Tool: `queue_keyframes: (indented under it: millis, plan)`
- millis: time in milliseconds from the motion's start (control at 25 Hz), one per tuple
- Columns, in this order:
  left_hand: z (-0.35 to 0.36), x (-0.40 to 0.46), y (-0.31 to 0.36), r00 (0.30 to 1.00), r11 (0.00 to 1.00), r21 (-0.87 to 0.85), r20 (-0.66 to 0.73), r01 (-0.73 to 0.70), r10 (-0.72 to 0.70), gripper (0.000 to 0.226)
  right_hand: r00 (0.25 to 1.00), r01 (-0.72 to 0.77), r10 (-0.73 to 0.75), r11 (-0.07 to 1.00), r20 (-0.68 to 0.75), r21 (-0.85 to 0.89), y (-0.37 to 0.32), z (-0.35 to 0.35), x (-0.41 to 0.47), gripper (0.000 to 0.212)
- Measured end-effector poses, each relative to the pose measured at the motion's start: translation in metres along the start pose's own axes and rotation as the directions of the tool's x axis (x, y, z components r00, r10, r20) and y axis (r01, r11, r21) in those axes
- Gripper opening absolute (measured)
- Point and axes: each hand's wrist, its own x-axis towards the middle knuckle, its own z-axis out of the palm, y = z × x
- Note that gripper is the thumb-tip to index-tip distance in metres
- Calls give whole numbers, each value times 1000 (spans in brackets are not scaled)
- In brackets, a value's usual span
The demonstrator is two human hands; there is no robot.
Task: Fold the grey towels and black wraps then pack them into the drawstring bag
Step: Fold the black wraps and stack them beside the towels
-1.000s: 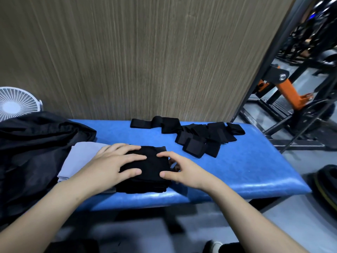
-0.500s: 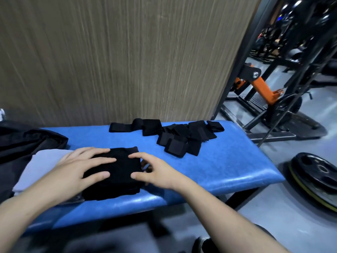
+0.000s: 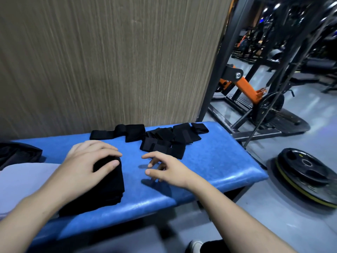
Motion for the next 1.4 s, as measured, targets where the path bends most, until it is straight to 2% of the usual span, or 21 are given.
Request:
queue_keyframes:
  millis: [200,320,400,480,600,720,880,1000,1120,1280,1400]
  plan:
    - [28,28,36,1000,1000,5,-4,-2,2,37,997,-24,23,1000,-73,-18,18,-34,-15,27]
    - [51,47,60,1000,986,165,-28,-9,14,32,987,-73,65,996,-150,-49,36,-53,-21,21]
    - [68,59,73,999,977,210,12,32,-36,29,970,-109,93,992,-223,-62,48,-63,-20,19]
    - [85,72,79,993,971,227,76,70,-90,41,950,-128,93,987,-299,-98,57,-68,-15,19]
    - [104,91,77,982,954,288,140,81,-126,61,929,-123,20,958,-370,-258,61,-66,-3,26]
    - [118,100,72,968,937,342,204,68,-145,73,929,-118,-32,919,-368,-377,57,-57,7,39]
    - [129,102,67,958,931,362,250,45,-143,71,937,-127,-49,874,-345,-469,57,-47,19,52]
    - [125,103,69,962,950,309,240,52,-131,58,937,-121,-59,869,-343,-480,58,-44,22,55]
    - [110,102,74,971,981,179,207,79,-116,52,932,-83,-84,898,-353,-431,54,-47,21,63]
    - [83,102,82,987,995,-31,129,98,-93,48,901,60,-159,967,-403,-248,39,-49,18,61]
    - [74,104,85,996,971,-221,38,85,-78,45,885,97,-138,989,-445,-113,26,-42,20,53]
